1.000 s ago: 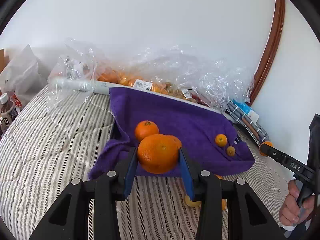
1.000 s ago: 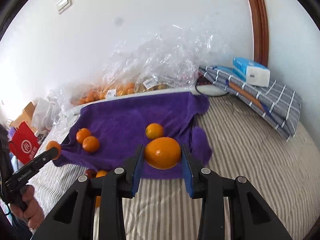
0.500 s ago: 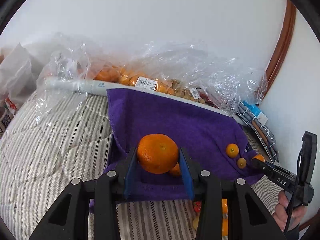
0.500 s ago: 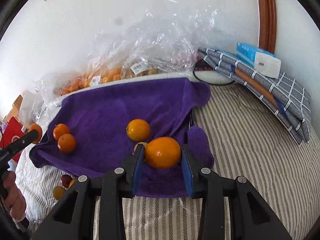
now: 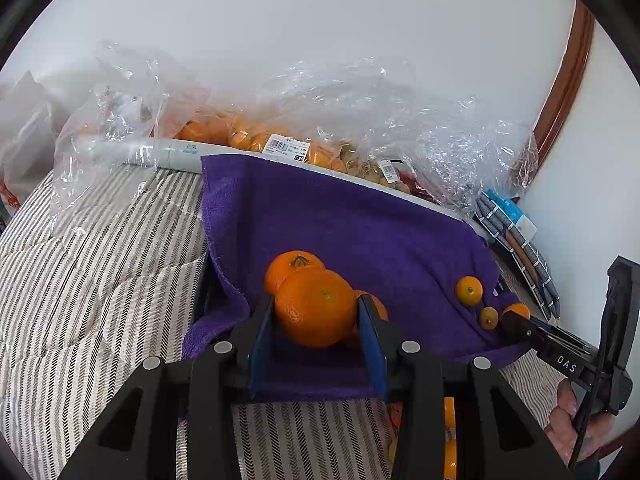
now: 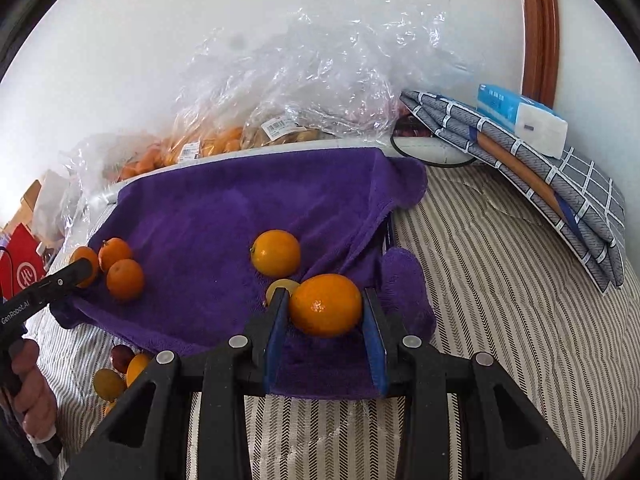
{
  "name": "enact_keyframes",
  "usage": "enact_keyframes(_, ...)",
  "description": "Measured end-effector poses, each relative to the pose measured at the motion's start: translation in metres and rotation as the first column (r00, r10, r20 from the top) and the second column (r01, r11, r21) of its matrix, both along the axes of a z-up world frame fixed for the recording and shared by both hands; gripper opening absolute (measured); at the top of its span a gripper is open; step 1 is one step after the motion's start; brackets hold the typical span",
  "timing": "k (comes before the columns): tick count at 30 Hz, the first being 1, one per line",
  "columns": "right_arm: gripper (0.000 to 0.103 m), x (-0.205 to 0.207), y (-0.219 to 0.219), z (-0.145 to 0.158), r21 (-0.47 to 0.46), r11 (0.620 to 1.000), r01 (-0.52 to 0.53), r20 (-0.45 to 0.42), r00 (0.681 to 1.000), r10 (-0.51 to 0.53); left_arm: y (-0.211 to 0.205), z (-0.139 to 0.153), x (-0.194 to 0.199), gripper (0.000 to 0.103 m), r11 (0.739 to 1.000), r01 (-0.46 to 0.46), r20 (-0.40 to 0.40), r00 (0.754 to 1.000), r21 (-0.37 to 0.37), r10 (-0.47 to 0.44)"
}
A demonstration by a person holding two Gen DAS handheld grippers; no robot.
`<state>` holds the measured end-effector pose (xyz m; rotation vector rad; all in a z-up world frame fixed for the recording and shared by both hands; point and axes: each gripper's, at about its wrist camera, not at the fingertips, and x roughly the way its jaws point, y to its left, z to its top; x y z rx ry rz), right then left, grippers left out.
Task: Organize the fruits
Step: 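Carry both oranges onto the purple towel and open the left tool there, then open the right tool to set its orange on the towel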
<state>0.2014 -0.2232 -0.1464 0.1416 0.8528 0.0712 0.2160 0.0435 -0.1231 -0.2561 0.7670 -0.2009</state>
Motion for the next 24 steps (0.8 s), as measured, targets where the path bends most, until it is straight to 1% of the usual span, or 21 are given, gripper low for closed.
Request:
enact_keyframes(4, 0.038, -0.003, -0.001, 0.002, 0.000, 1.000, 0.010, 0.018, 1.000, -0.010, -0.003, -0.001, 0.001, 0.039, 1.000, -0.002, 0.005, 1.000, 0.027, 0.002)
enact_keyframes(6, 0.044, -0.006, -0.002, 0.007, 0.006, 1.000, 0.009, 0.047, 0.999, -0.009, -0.004, -0.002, 0.001, 0.039, 1.000, 0.004, 0.003, 1.000, 0.030, -0.004)
enact_keyframes(7, 0.048, -0.008, -0.002, 0.009, 0.006, 1.000, 0.012, 0.066, 0.998, -0.012, -0.004, -0.002, 0.001, 0.041, 1.000, 0.004, 0.003, 1.000, 0.031, -0.004)
enact_keyframes(8, 0.049, -0.009, -0.001, 0.011, 0.004, 1.000, 0.014, 0.078, 0.997, -0.014, -0.004, -0.001, 0.001, 0.043, 1.000, 0.002, 0.008, 1.000, 0.027, -0.003)
enact_keyframes(10, 0.049, -0.010, -0.001, 0.013, 0.001, 1.000, 0.017, 0.093, 0.995, -0.017, -0.002, 0.000, 0.000, 0.056, 1.000, 0.003, 0.018, 1.000, 0.014, -0.003)
enact_keyframes(17, 0.050, -0.016, 0.003, 0.017, -0.004, 1.000, 0.011, 0.129, 0.992, -0.010, 0.000, 0.004, -0.002, 0.057, 1.000, -0.008, 0.038, 0.999, 0.009, 0.008)
enact_keyframes(22, 0.049, -0.023, 0.013, 0.020, -0.044, 0.999, -0.007, 0.152, 0.988, 0.013, 0.002, 0.007, -0.007, 0.057, 1.000, -0.015, 0.057, 0.998, 0.013, 0.014)
enact_keyframes(24, 0.044, -0.027, 0.016, 0.023, -0.027, 1.000, -0.001, 0.145, 0.989, 0.005, 0.003, 0.007, -0.011, 0.057, 1.000, -0.017, 0.065, 0.998, 0.021, 0.016)
